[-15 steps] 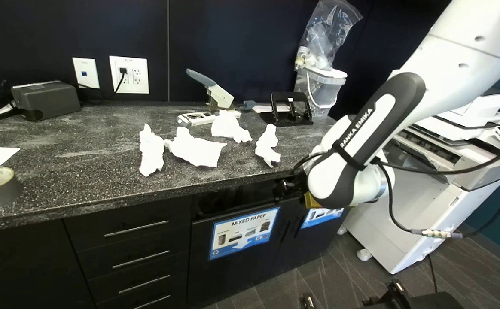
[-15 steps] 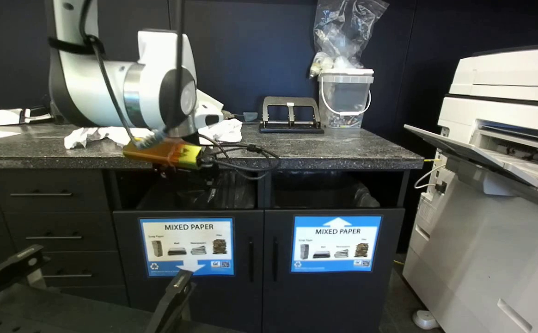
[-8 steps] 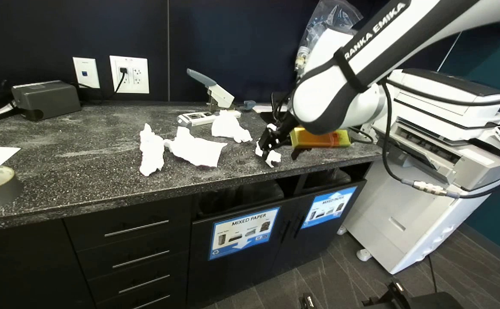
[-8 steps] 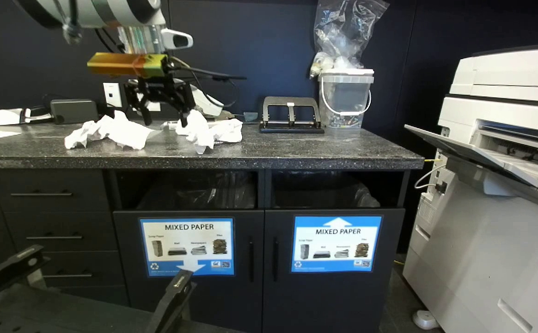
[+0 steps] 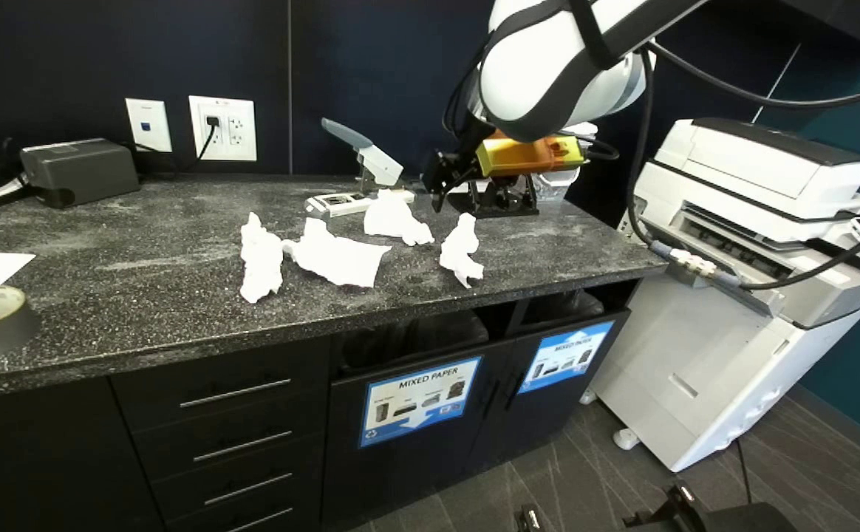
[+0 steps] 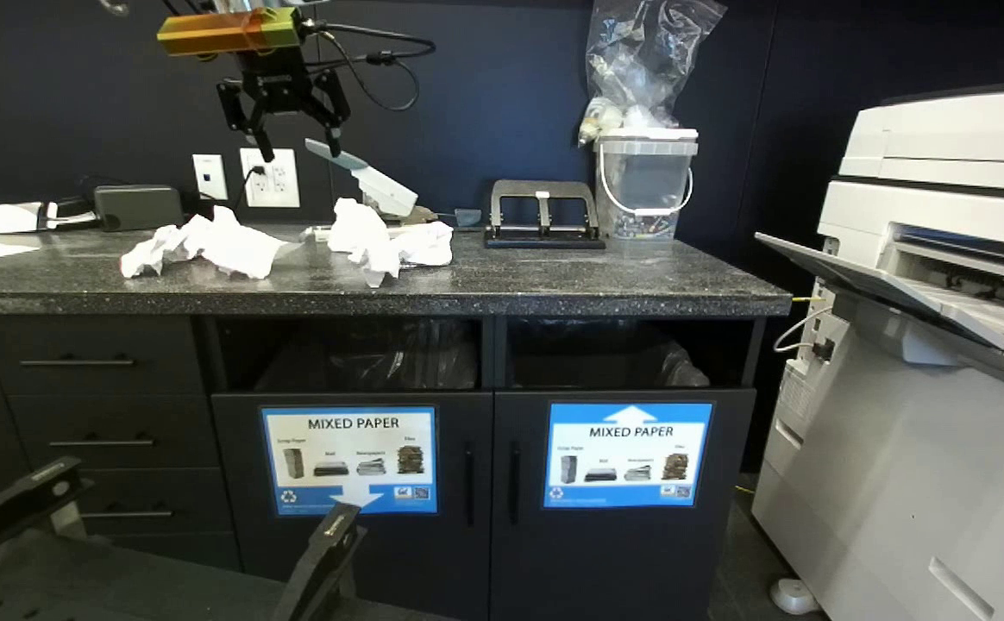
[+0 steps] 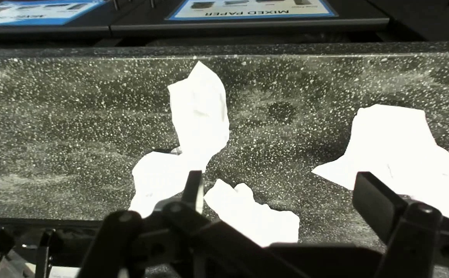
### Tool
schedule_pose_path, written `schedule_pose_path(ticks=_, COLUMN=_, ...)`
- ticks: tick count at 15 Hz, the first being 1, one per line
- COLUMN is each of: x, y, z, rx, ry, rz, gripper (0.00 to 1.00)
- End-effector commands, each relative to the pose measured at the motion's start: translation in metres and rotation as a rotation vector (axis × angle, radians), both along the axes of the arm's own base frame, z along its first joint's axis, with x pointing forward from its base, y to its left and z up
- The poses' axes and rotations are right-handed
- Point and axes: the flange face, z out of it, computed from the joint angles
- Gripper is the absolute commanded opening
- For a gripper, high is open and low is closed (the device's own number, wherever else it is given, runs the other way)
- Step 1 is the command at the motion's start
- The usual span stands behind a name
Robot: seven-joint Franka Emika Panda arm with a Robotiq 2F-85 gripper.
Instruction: Put the tissues into the rubbish bin.
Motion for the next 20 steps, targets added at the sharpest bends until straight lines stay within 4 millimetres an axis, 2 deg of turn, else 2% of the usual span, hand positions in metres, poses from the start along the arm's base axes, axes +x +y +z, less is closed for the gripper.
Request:
schedule_pose_path(ticks=1, x=0.042, y=-0.006, z=-0.021, rx=-0.004, ry=-0.007, rz=-0.012, gripper=1.00)
schedule_pose_path(ticks=7, x=0.098, y=-0.026, z=-0.076, rx=0.009, ry=0.039, rz=-0.035, gripper=1.00)
schedule_pose_path(ticks=12, x=0.128, y=-0.044, z=-0.123, rx=-0.006, ry=0.069, rz=-0.062, gripper=1.00)
schedule_pose_path(ticks=17, x=0.143, y=-0.059, z=-0.142, rx=0.011, ry=0.080, rz=-0.091, gripper=1.00)
schedule_pose_path(ticks=18, x=0.144, y=-0.062, z=-0.142, rx=0.024, ry=0.072, rz=-0.093, gripper=0.75)
schedule_pose_path(ticks=19, x=0.145, y=-0.065, z=-0.141, rx=0.033, ry=0.061, rz=-0.102, gripper=0.74)
schedule_pose_path(ticks=20, x=0.145, y=-0.066, z=-0.141, rx=0.041, ry=0.067, rz=-0.101, gripper=0.66)
